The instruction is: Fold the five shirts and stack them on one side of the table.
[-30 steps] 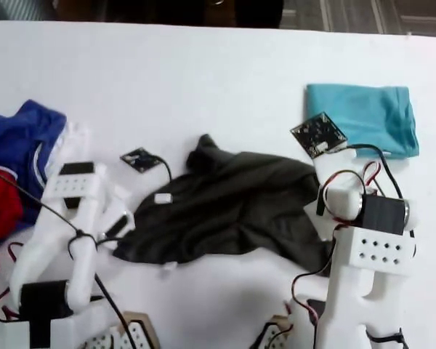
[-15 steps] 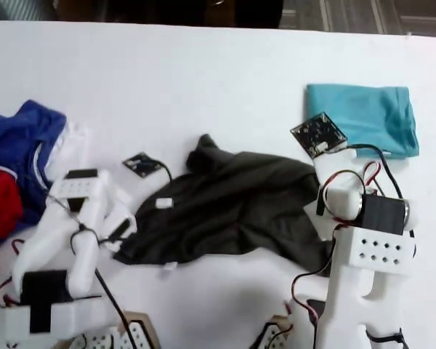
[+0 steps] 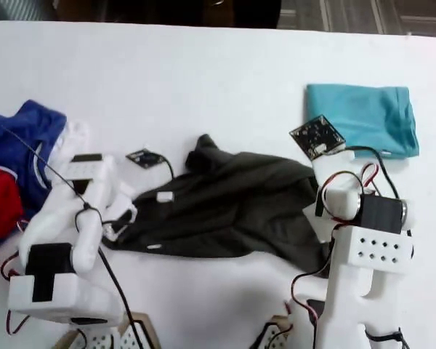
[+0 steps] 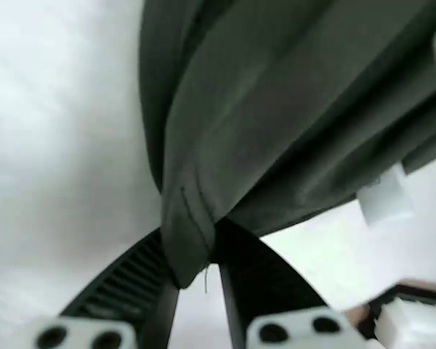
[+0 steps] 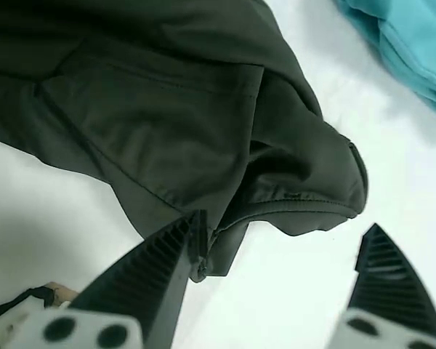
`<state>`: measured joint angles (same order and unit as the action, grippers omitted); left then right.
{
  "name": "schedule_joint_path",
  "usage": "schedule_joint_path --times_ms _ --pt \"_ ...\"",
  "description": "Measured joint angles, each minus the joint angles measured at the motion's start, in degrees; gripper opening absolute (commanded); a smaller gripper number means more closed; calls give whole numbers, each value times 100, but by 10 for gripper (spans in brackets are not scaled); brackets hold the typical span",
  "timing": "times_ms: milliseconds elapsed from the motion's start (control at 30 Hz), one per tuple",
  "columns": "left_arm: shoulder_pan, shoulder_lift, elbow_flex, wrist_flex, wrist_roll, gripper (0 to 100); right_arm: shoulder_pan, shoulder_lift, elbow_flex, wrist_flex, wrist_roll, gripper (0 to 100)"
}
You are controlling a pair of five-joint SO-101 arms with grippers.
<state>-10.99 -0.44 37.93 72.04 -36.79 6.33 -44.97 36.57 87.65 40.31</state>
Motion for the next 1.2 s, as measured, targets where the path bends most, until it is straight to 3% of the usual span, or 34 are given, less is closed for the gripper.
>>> schedule_joint_path --times_ms 200,367,700,833,1033,1200 --pt "273 -923 -1143 519 835 26 -18 0 1116 -914 -475 320" --pt "281 -1143 -1538 457 1196 26 -360 0 1916 -1125 -492 319" --pt "273 -818 -290 -1248 1213 26 -1407 -325 2057 -1240 -501 319" --pt "273 -730 79 -1767 1213 26 -1292 -334 2119 -1793 -580 319" --pt "264 -501 492 -2295 1213 26 -624 -334 2119 -2268 -1354 317" --pt "255 -387 510 -2435 1213 26 -589 44 2119 -2400 -1292 213"
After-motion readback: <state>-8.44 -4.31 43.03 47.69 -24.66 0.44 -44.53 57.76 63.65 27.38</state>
